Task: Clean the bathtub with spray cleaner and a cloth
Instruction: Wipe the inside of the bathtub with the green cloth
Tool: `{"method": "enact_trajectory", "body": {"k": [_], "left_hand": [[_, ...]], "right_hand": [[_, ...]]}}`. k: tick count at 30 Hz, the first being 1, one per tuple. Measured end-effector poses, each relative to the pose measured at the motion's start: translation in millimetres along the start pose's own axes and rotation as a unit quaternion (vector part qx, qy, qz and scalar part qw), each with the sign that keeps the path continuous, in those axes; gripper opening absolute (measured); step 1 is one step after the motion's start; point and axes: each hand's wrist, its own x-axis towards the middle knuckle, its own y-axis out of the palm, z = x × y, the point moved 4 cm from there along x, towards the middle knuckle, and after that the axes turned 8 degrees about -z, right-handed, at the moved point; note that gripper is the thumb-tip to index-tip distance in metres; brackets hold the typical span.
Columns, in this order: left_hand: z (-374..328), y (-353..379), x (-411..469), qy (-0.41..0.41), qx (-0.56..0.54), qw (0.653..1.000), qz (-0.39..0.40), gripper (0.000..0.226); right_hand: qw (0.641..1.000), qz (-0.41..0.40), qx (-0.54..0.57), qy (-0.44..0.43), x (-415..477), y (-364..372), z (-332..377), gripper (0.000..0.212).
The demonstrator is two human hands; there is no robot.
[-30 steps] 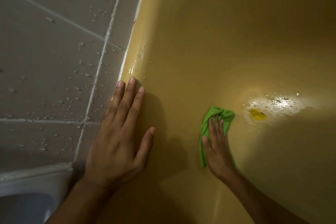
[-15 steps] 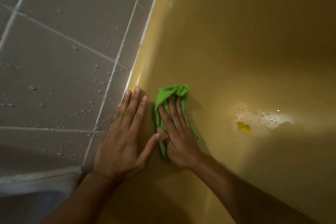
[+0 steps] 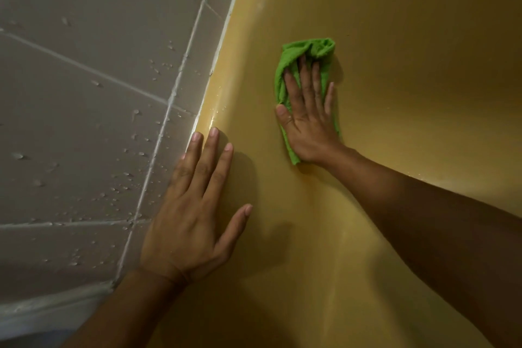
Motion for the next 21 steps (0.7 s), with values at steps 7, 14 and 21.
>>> {"method": "enact_trajectory", "body": {"k": [7, 14, 21], "left_hand": [[1, 1, 16, 0.010, 0.003, 1.000, -0.003, 0.081], [2, 1, 32, 0.022, 0.004, 1.000, -0.003, 0.079], [4, 1, 44, 0.021, -0.006, 1.000, -0.013, 0.078]], "right_hand": [[0.985, 0.106, -0.126, 0.052, -93, 21, -106, 0.073], [0.956, 0.185, -0.223, -0.051, -154, 9, -129, 0.072], [0.876, 0.257, -0.261, -0.313, -149, -12, -157, 0.064]]}}
